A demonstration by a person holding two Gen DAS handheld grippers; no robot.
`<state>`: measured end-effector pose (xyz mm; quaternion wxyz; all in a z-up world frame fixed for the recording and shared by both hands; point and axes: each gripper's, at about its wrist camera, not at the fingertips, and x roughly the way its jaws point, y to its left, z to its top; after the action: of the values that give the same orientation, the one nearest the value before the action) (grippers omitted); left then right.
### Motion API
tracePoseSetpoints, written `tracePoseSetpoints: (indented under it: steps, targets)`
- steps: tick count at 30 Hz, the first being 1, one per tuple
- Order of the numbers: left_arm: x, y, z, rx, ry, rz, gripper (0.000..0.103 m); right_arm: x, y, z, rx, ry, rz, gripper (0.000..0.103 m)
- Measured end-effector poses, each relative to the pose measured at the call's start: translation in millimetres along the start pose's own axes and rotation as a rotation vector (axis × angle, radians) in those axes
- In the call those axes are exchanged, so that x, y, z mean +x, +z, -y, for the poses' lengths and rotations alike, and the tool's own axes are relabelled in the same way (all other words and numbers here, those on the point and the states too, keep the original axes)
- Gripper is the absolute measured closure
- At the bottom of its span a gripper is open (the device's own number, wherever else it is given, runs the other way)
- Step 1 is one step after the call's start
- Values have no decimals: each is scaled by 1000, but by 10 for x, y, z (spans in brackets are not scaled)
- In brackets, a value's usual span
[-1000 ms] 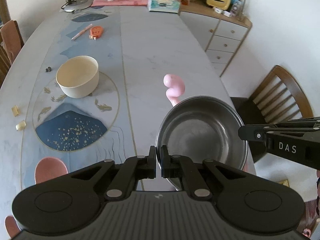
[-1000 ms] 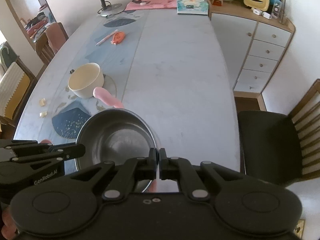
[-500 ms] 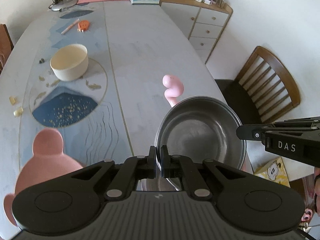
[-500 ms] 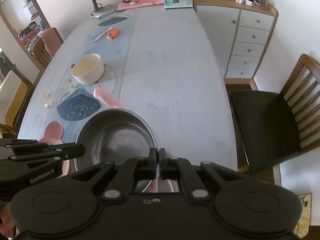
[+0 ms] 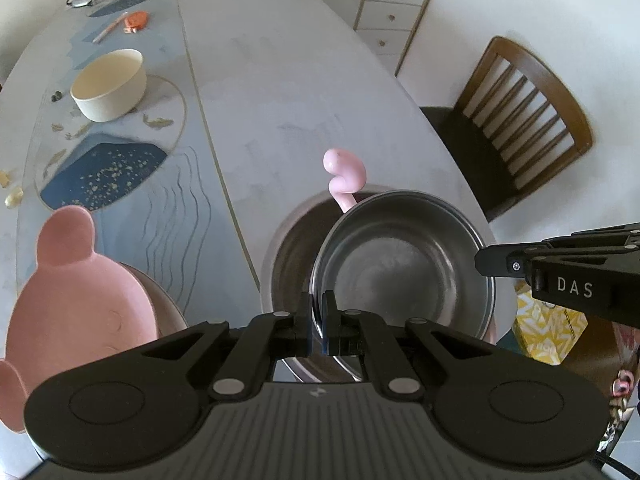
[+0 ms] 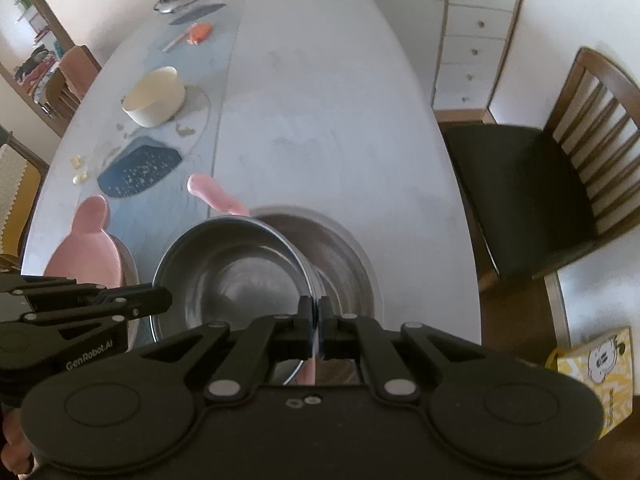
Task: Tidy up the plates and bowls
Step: 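Lift the pink saucepan and carry it over the steel bowl with both tools, then lower the pink-handled saucepan into the steel bowl and open both tools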
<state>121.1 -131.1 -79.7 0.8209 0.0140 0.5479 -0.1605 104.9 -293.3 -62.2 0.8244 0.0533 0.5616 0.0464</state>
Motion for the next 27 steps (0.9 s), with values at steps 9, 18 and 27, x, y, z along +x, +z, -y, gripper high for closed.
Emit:
tracePoseSetpoints:
  steps: [9, 18, 27]
  targets:
    - [167, -8, 45, 31, 17, -39, 100, 145, -64, 42, 28, -6, -32, 100]
    - [291, 10, 58, 43, 33, -59, 100, 229, -49, 50, 26, -9, -46, 99]
    - [328, 23, 79, 63, 43, -52, 100, 255, -40, 54, 31, -11, -49, 99]
